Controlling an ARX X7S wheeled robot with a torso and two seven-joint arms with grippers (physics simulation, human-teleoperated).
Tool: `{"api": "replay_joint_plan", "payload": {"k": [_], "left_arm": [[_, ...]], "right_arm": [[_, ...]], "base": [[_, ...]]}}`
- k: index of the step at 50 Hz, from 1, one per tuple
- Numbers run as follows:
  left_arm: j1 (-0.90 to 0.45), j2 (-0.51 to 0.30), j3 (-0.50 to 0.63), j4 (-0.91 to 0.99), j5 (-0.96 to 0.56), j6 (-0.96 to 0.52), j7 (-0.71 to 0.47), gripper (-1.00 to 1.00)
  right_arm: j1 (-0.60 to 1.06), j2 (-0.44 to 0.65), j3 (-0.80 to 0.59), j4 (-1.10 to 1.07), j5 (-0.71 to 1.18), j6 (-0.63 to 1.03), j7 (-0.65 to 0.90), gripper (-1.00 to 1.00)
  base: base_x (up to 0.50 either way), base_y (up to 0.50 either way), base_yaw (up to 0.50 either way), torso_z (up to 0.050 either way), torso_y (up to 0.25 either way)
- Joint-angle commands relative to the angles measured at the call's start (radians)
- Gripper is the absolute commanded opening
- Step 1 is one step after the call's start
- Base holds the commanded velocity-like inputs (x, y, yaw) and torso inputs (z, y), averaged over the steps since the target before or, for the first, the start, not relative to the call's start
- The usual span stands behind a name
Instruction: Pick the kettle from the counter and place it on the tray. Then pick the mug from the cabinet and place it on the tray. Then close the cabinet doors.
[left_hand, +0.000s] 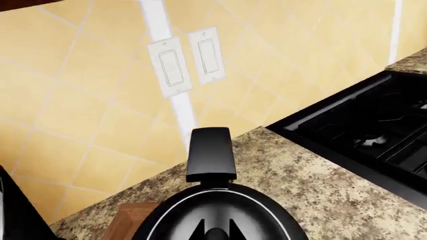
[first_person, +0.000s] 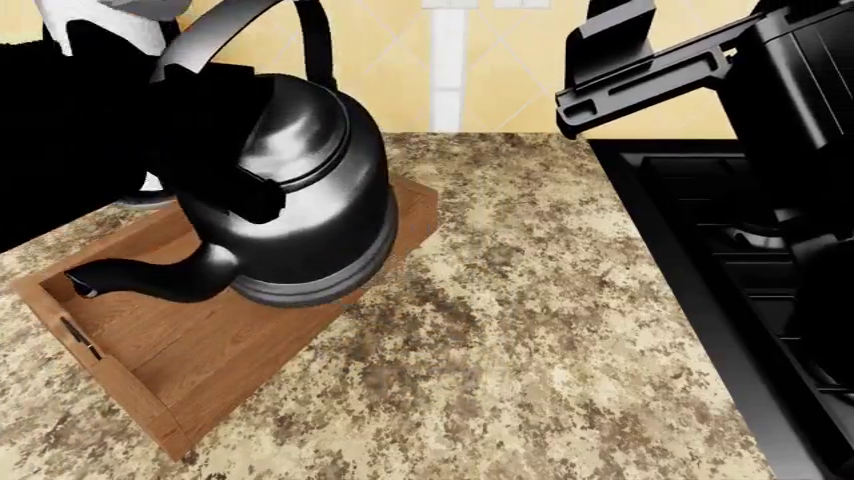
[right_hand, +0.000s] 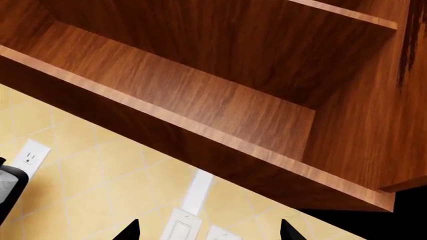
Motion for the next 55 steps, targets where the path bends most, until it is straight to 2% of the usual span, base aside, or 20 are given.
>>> {"api": "replay_joint_plan", "payload": {"k": [1,17,25,39,55], "left_arm": [[0.006,-0.109,-0.047,0.006,-0.002,-0.009,-0.003,-1.00],[0.033,-0.203,-0.092,-0.046,0.086,-0.043,0.060,-1.00],[0.109,-0.232,-0.122,-0.072,0.221,-0.044,0.142,-1.00],[0.215,-0.209,-0.104,-0.075,0.410,-0.015,0.248,-1.00],[0.281,-0.191,-0.085,-0.076,0.491,0.025,0.302,-1.00]], "right_arm": [[0.004,-0.004,-0.011,0.011,-0.008,-0.008,-0.006,1.00],[0.014,-0.004,-0.015,0.013,-0.001,-0.008,-0.004,1.00],[0.003,-0.005,-0.023,0.018,-0.014,-0.021,-0.008,1.00],[-0.034,0.004,-0.034,0.031,-0.047,-0.058,-0.021,1.00],[-0.040,0.012,-0.030,0.027,-0.039,-0.056,-0.010,1.00]], "base": [[0.00,0.00,0.00,0.000,0.000],[0.00,0.00,0.00,0.000,0.001],[0.00,0.00,0.00,0.001,0.000],[0.00,0.00,0.00,0.000,0.001],[0.00,0.00,0.00,0.000,0.001]]}}
